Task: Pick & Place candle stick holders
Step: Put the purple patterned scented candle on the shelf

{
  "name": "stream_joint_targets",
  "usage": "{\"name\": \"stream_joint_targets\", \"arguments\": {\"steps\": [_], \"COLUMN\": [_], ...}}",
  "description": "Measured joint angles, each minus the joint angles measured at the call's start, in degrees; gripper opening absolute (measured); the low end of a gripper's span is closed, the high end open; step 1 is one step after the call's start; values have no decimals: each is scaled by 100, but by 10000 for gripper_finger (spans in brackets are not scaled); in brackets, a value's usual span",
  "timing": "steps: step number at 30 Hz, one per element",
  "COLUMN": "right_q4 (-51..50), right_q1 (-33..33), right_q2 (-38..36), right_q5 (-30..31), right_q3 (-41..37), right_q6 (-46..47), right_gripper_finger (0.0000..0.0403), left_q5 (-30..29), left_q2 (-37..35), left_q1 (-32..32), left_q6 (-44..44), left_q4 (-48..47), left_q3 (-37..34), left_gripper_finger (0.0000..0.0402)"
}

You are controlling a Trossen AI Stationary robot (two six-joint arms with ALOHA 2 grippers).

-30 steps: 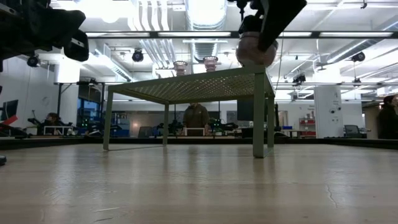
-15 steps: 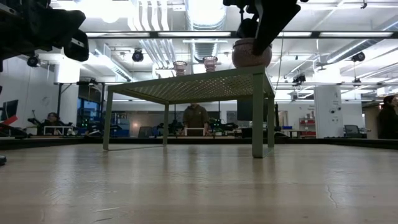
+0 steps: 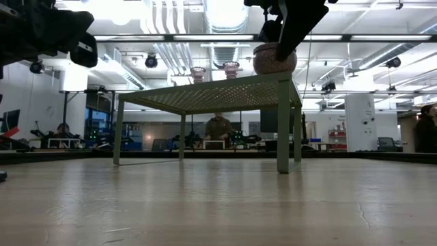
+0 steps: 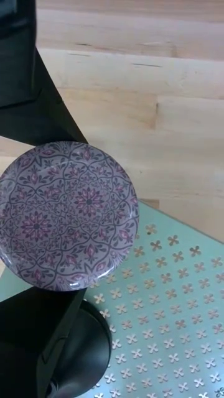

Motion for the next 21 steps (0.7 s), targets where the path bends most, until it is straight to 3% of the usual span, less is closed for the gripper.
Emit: {"name": "stream_joint_targets", "arguments": {"steps": [11,21], "right_q4": [-1,-54], "right_q1": [0,0], "right_q2": [-13,-66], "right_q5": [2,343], "right_q3": [-2,-2], "right_q6": [18,-8], "right_gripper_finger": [354,358], "left_q5": [0,0], "left_q2": [0,-1], "left_q1": [-1,-1], "left_q6": [0,-2], "left_q4": [0,2], "left_q3": [0,0], "left_gripper_finger": [16,16]}}
